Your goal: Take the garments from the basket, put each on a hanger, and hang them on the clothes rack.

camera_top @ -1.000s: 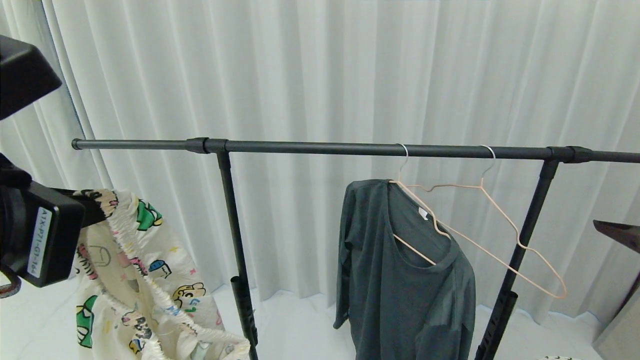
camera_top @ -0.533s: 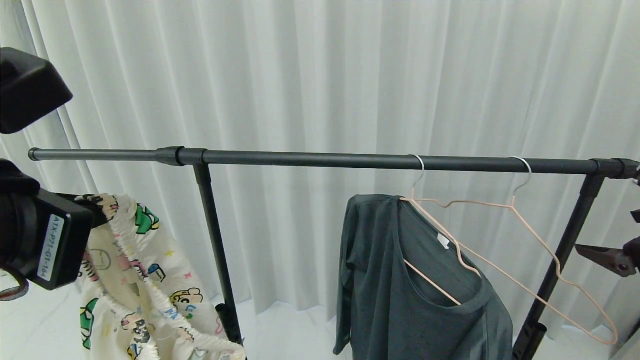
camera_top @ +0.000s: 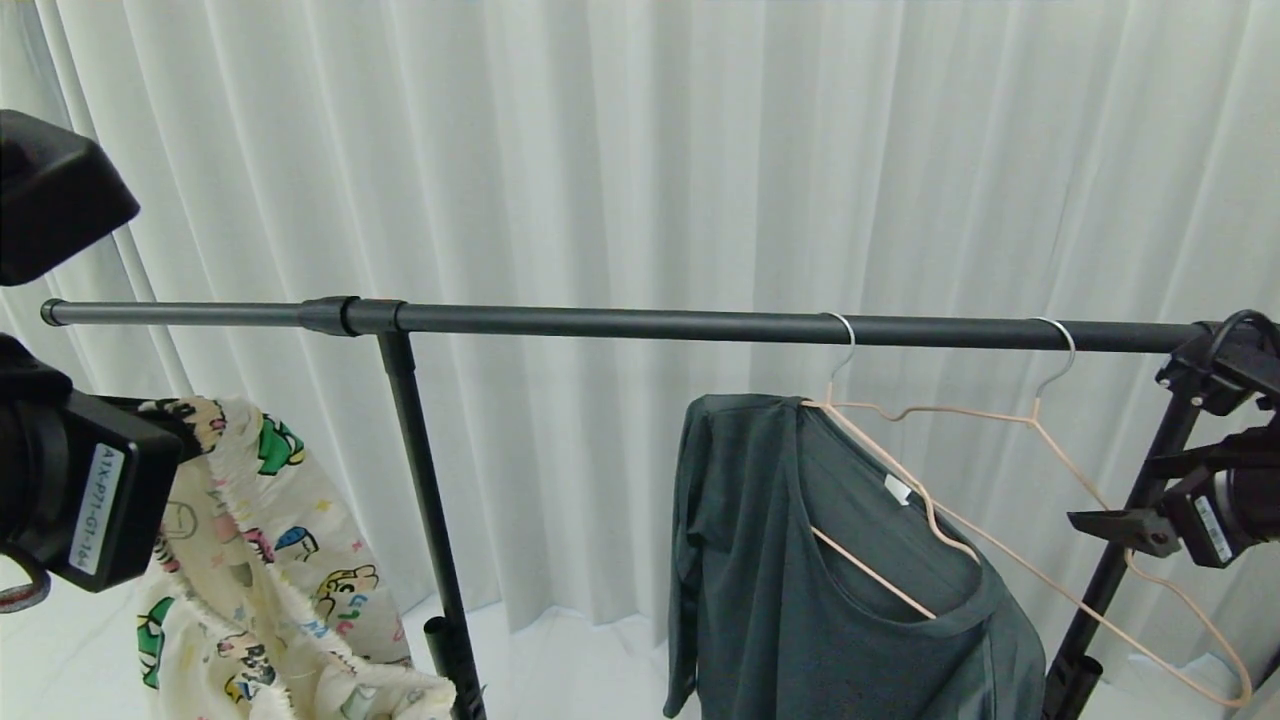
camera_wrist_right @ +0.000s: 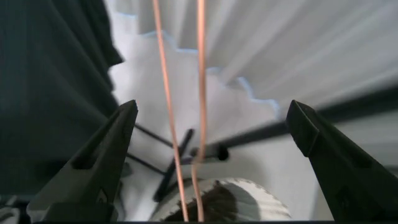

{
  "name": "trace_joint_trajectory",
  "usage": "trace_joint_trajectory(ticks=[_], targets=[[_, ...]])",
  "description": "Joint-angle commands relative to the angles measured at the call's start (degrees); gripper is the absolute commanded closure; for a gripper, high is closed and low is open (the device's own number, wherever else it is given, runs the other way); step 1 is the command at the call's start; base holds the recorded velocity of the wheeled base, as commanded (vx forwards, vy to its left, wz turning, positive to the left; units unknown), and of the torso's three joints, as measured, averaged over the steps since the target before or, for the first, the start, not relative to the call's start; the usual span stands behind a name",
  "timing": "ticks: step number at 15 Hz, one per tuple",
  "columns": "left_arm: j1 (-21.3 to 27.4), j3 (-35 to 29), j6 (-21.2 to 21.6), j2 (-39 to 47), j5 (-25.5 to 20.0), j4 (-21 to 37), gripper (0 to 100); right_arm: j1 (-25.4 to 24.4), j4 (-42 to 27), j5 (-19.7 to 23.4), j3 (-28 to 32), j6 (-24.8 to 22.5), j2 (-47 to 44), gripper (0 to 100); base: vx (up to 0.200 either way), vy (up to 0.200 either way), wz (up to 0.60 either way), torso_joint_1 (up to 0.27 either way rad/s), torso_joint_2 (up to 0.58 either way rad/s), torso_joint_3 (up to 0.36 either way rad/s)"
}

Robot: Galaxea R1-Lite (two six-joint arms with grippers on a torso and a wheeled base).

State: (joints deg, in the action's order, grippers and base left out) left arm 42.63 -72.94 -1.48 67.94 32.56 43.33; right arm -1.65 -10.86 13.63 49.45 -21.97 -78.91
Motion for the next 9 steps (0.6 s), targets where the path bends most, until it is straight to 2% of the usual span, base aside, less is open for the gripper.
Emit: trace_joint_trajectory(ticks=[1, 3, 7, 9], targets=[[0.61, -0.01, -0.11, -0.17, 0.22, 0.0, 100, 1.38, 1.19, 2.81, 1.0, -0.09, -7.4, 0, 0.0, 0.0, 0.0, 0.0, 0.0, 0.0], [1.49, 1.04, -0.19, -0.26, 2.33, 0.0, 100, 1.65, 1.28, 5.36, 0.83, -0.09, -11.35, 0, 0.0, 0.0, 0.0, 0.0, 0.0, 0.0], [1.67, 1.31, -0.19, 0.0, 2.33, 0.0, 100, 2.7, 2.86, 5.62, 0.48, -0.09, -14.34, 0, 0.0, 0.0, 0.0, 0.0, 0.0, 0.0], [1.67, 1.48, -0.19, 0.0, 2.33, 0.0, 100, 4.72, 3.3, 6.67, -0.58, -0.09, -14.61, 0, 0.0, 0.0, 0.0, 0.0, 0.0, 0.0]])
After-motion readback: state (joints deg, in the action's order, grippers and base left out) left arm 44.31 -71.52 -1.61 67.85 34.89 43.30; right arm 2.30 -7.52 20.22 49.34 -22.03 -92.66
